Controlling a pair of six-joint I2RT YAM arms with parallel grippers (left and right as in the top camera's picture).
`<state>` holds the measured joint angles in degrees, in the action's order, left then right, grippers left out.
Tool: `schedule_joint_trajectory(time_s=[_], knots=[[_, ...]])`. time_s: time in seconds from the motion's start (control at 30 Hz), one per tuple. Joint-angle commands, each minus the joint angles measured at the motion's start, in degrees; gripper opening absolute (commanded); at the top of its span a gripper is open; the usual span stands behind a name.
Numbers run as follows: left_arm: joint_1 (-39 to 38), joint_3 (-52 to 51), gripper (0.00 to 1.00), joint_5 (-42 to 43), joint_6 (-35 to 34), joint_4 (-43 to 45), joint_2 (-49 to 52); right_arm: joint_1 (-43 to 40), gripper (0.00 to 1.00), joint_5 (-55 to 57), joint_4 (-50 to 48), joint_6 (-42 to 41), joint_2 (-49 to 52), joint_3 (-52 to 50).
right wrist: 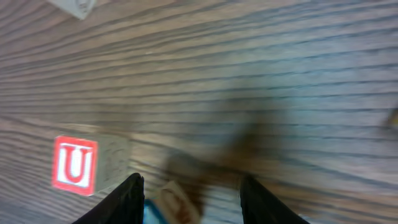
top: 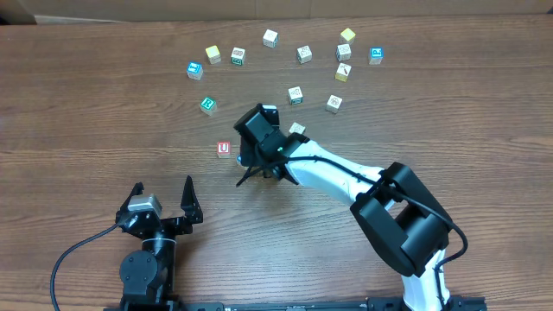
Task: Form a horizontal line
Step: 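Lower the J block beside the right side of the U block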
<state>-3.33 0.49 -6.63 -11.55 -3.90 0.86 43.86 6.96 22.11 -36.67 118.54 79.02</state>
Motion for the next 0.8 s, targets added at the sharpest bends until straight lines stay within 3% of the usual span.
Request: schedule_joint_trajectory(time_s=[0.0,0.13,0.2,0.43,0.67,0.77], knots=[[0.35,-0.22,1.0,0.48,1.27,0.02,-0.55,-0.22,0.47,0.96,0.26,2.62,-4.31,0.94],[0.35,-0.22,1.0,0.48,1.27,0.02,-0.55,-0.7,0.47,2.36,4.07,2.16,-6.4,0.94],[0.35,-0.22,1.0,0.48,1.27,0.02,-0.55,-1.14,0.41,2.43,5.6,2.14,-6.69,0.94],[0.35,-0.22,1.0,0.48,1.27,0.02,-0.55,-1.25,0.04,-0.87,10.08,-1.51,-6.67,0.92],[0.35,-0.22,1.0,0.48,1.27,0.02,-0.55,-0.5,0.04,-8.55,9.99,-1.86,-4.96,-0.04],[0.35,-0.22,1.0,0.48,1.27,0.02,-0.55,0.09,0.04,-8.85,9.68,-6.6,-3.17,-1.18]])
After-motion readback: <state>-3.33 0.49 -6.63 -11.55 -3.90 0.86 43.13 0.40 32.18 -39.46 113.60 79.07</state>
